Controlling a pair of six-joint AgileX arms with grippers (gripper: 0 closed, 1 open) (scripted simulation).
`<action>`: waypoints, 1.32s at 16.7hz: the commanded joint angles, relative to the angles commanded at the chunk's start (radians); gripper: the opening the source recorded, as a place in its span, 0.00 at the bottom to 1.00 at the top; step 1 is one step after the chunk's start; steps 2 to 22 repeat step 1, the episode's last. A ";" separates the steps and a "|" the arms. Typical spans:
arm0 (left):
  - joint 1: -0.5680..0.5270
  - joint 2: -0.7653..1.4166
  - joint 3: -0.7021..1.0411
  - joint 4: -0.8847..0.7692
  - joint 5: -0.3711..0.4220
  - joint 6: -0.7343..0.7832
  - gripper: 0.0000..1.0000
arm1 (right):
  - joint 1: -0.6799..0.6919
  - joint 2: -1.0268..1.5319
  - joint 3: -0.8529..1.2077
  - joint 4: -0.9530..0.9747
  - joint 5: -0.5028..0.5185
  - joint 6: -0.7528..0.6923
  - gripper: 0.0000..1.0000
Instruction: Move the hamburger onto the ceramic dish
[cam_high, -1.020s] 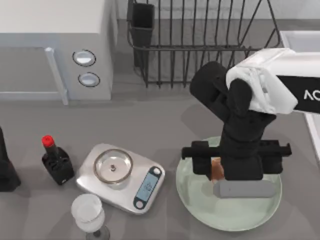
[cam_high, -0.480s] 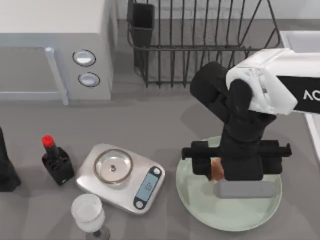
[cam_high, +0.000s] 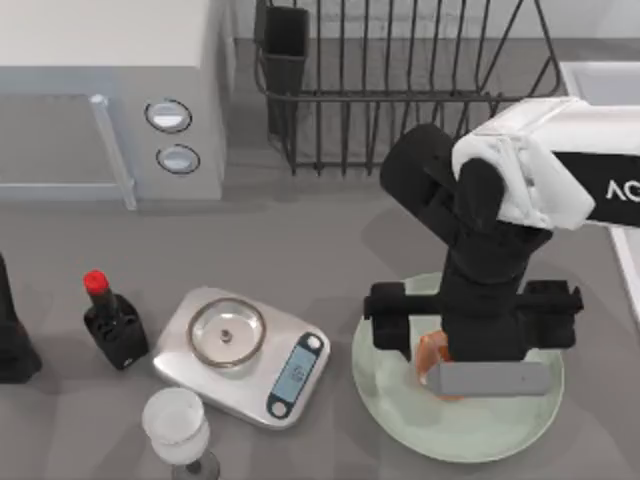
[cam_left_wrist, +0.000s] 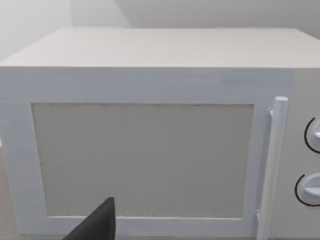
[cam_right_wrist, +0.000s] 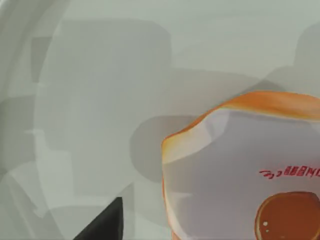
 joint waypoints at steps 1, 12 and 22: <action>0.000 0.000 0.000 0.000 0.000 0.000 1.00 | 0.000 0.000 0.000 0.000 0.000 0.000 1.00; 0.000 0.000 0.000 0.000 0.000 0.000 1.00 | 0.000 0.000 0.000 0.000 0.000 0.000 1.00; 0.000 0.000 0.000 0.000 0.000 0.000 1.00 | 0.000 0.000 0.000 0.000 0.000 0.000 1.00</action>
